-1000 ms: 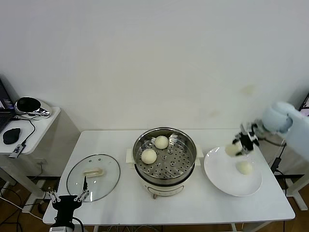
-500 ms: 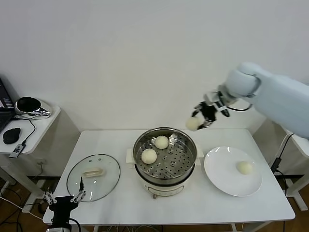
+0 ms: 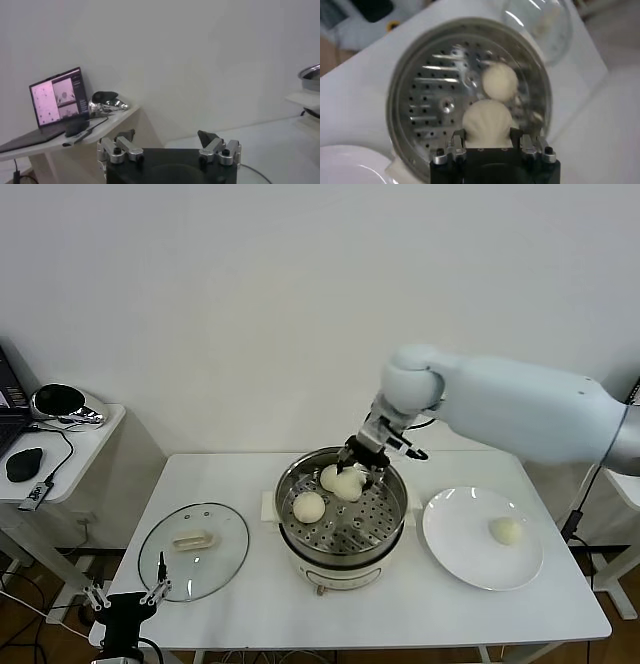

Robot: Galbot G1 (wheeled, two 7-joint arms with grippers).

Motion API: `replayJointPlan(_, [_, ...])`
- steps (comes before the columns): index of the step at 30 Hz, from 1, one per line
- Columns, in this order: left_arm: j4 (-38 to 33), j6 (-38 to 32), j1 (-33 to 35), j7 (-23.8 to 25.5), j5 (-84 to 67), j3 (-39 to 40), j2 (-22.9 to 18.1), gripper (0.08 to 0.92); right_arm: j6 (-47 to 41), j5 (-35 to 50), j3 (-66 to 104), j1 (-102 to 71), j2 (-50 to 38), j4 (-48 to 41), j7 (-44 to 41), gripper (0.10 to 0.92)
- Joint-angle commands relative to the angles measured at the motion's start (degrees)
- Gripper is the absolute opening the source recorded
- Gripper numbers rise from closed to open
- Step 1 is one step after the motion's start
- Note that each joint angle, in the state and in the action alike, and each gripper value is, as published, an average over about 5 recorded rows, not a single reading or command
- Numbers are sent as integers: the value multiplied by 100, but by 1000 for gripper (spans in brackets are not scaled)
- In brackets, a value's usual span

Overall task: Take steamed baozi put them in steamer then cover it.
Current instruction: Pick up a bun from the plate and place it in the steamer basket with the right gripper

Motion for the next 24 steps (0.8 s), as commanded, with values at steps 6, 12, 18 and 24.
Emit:
replayJointPlan(6, [31, -53, 47, -27, -6, -81, -18, 823, 1157, -987, -430, -277, 298, 271, 10, 562])
replayJointPlan(12, [42, -68, 57, -38, -6, -83, -44, 823, 1272, -1216, -367, -472, 335, 178, 87, 561])
replayJointPlan(18, [69, -86, 51, -49, -10, -91, -47, 823, 1255, -1214, -351, -582, 361, 172, 106, 566])
replayJointPlan(24, [85, -96, 46, -59, -10, -97, -50, 823, 1264, -1235, -304, -655, 385, 90, 162, 580])
